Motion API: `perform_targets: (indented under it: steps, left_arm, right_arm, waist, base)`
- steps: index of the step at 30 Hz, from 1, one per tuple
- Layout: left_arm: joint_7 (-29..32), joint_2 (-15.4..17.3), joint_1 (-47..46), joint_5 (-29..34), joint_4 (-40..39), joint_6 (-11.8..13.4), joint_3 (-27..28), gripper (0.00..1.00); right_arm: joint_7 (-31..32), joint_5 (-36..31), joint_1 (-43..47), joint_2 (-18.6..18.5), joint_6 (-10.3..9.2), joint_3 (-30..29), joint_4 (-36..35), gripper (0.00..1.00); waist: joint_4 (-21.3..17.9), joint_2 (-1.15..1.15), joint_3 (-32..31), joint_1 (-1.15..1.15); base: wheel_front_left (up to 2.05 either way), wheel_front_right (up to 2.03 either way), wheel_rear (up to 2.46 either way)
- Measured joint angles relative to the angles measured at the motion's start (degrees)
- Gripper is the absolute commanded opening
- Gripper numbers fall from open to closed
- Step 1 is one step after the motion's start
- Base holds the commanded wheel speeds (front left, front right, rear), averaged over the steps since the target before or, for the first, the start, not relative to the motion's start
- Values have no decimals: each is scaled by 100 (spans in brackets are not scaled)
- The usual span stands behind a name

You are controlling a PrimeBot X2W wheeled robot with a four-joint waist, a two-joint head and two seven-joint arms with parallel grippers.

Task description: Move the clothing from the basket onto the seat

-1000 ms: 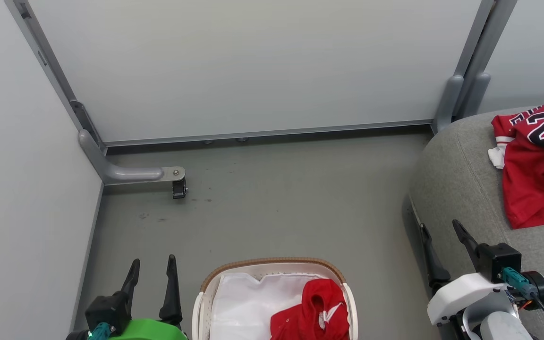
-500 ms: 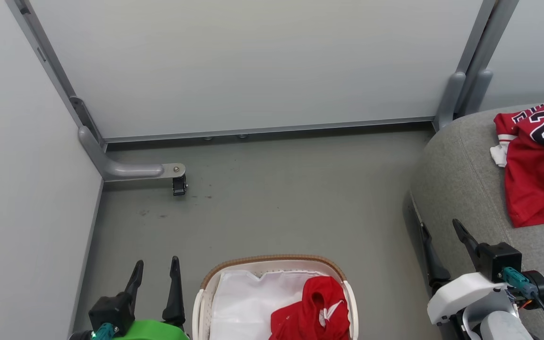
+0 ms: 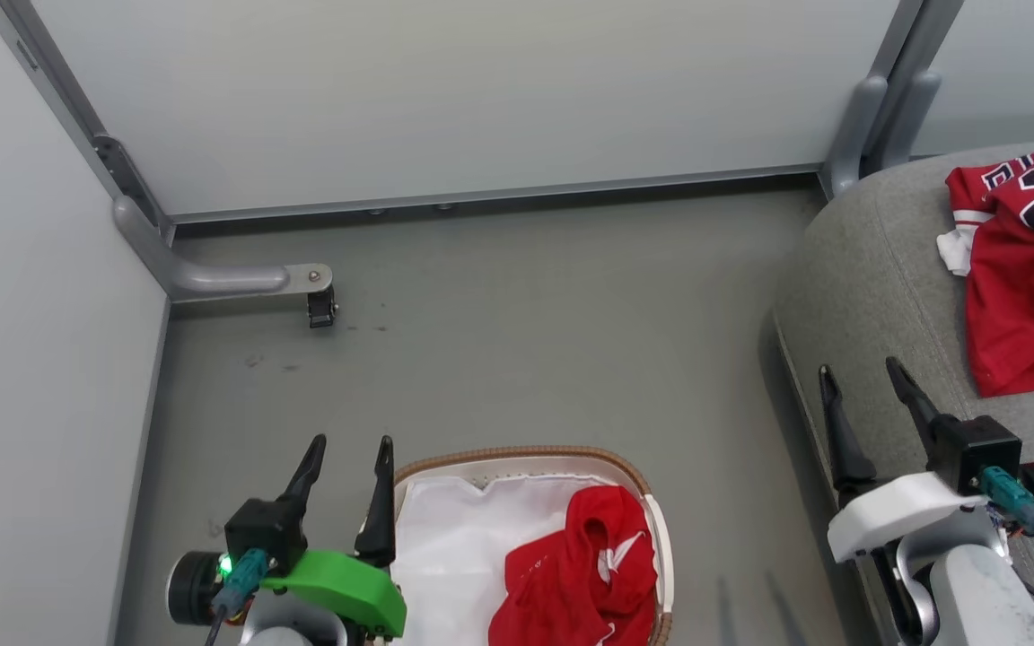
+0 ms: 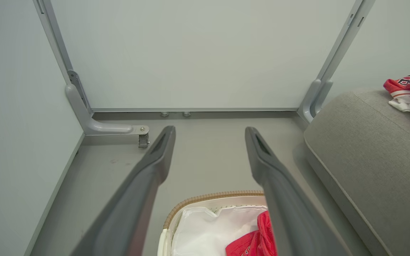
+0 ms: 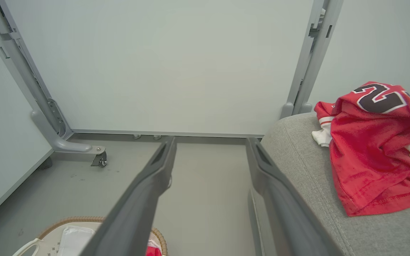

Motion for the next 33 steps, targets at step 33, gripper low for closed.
perform_targets:
  steps: [33]
  left_arm:
    - [448,-36,-2683,-561,3882,-160,-2471,100]
  right_arm:
    - [-1,549,-1456,-12,0,249,-972,100]
  waist:
    - [-1670,0,2814,1]
  base:
    - [0,0,0]
